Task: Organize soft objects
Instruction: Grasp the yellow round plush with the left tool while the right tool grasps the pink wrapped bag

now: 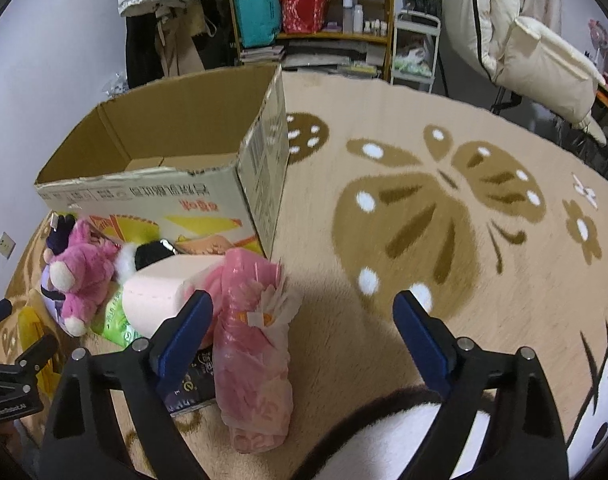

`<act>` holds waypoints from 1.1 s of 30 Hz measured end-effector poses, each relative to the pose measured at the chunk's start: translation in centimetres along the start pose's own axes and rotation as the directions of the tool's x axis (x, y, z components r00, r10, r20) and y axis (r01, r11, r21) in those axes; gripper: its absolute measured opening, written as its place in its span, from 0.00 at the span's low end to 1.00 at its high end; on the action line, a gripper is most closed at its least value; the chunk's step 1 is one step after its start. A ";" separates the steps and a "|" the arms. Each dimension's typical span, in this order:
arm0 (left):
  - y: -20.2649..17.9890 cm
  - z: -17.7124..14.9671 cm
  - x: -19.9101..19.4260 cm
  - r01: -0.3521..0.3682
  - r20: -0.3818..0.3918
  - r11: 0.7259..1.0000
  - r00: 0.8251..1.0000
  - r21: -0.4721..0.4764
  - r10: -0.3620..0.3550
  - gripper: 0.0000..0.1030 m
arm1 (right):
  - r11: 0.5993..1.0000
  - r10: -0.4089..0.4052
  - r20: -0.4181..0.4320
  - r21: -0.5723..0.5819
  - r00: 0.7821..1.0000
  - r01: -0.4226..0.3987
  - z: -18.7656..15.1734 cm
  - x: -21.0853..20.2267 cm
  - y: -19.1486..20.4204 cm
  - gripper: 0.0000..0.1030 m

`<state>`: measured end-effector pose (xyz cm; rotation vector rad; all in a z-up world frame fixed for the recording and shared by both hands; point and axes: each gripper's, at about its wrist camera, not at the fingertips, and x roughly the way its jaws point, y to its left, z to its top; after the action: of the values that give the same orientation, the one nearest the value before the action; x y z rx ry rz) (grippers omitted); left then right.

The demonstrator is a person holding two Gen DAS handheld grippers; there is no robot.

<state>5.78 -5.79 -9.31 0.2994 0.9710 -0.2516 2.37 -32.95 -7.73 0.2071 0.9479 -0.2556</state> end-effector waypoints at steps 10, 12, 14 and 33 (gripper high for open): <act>0.2 -0.6 1.4 -0.012 -0.071 1.000 0.997 -0.020 0.010 1.00 | 0.999 0.052 -0.082 0.003 0.995 -0.052 -0.7 1.5 0.4 0.88; 0.3 -0.6 1.3 -0.011 -0.070 1.000 0.997 -0.026 0.009 1.00 | 0.998 0.062 -0.089 0.006 0.994 -0.062 -0.7 1.6 0.4 0.88; 0.4 -0.6 1.5 -0.008 -0.076 0.999 0.997 -0.031 0.006 1.00 | 0.998 0.065 -0.098 0.005 0.993 -0.065 -0.7 1.7 0.5 0.88; -0.3 -1.6 3.2 0.068 -0.164 0.996 0.984 -0.049 -0.075 0.69 | 0.990 0.105 -0.226 -0.066 0.969 -0.122 -1.6 4.4 1.9 0.25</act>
<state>6.14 -5.76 -12.88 0.2486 1.1514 -0.2744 4.16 -31.19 -12.16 0.2192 1.1614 -0.0895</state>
